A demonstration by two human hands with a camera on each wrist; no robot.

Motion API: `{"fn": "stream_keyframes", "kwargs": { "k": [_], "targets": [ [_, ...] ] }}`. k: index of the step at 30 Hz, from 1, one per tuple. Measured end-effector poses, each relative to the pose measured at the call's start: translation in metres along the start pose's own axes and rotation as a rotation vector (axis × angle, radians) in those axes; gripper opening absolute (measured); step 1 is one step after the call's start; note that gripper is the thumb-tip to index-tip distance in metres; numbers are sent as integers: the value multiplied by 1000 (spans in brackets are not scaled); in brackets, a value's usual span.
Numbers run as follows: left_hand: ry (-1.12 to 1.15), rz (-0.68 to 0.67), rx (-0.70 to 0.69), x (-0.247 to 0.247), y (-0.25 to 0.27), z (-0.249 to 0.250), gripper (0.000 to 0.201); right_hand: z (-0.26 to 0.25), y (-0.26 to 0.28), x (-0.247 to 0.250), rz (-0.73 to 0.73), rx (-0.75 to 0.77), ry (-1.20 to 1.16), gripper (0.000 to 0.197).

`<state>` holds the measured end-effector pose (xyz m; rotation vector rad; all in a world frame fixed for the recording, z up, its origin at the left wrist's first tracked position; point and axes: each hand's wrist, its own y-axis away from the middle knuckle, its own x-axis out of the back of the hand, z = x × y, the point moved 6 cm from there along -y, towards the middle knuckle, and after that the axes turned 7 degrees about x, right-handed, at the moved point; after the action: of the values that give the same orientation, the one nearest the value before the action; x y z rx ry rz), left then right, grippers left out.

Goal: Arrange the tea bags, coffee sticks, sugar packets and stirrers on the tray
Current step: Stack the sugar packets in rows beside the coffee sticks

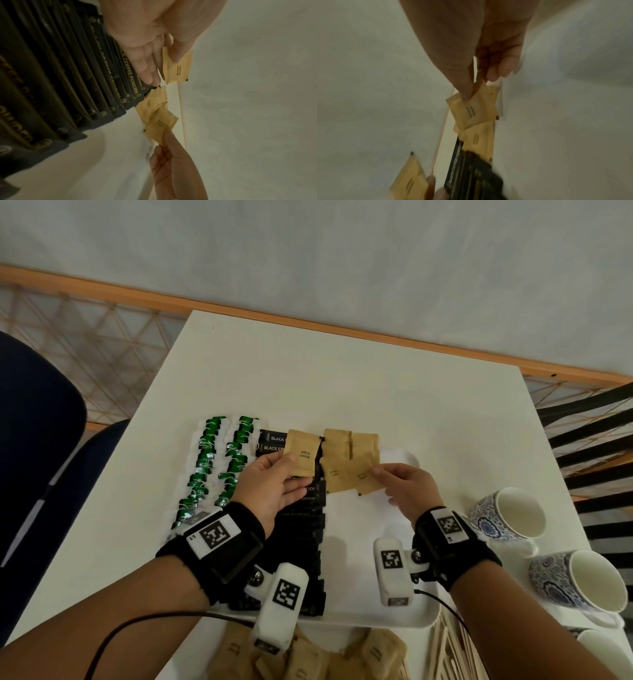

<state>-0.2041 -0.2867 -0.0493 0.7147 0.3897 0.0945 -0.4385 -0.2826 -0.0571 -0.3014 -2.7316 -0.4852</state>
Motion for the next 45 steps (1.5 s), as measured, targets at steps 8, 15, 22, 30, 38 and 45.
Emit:
{"fn": "stream_keyframes", "kwargs": {
  "k": [8, 15, 22, 30, 38, 45],
  "targets": [
    [-60, 39, 7, -1, -4, -4, 9, 14, -13, 13, 37, -44, 139, 11],
    [-96, -21, 30, -4, -3, -9, 17, 15, -22, 10, 55, 0, 343, 17],
    [-90, -28, 70, -5, -2, -12, 18, 11, -21, 8, 53, -3, 450, 26],
    [-177, -32, 81, -12, 3, -17, 18, -40, 5, -15, -36, 336, 123, 10],
    [-292, -96, -49, -28, 14, -8, 17, -53, 27, -37, -354, 321, 296, 8],
    [-228, -25, -34, -22, 8, -8, 16, -25, 17, -27, -264, 209, 398, 13]
  ]
}}
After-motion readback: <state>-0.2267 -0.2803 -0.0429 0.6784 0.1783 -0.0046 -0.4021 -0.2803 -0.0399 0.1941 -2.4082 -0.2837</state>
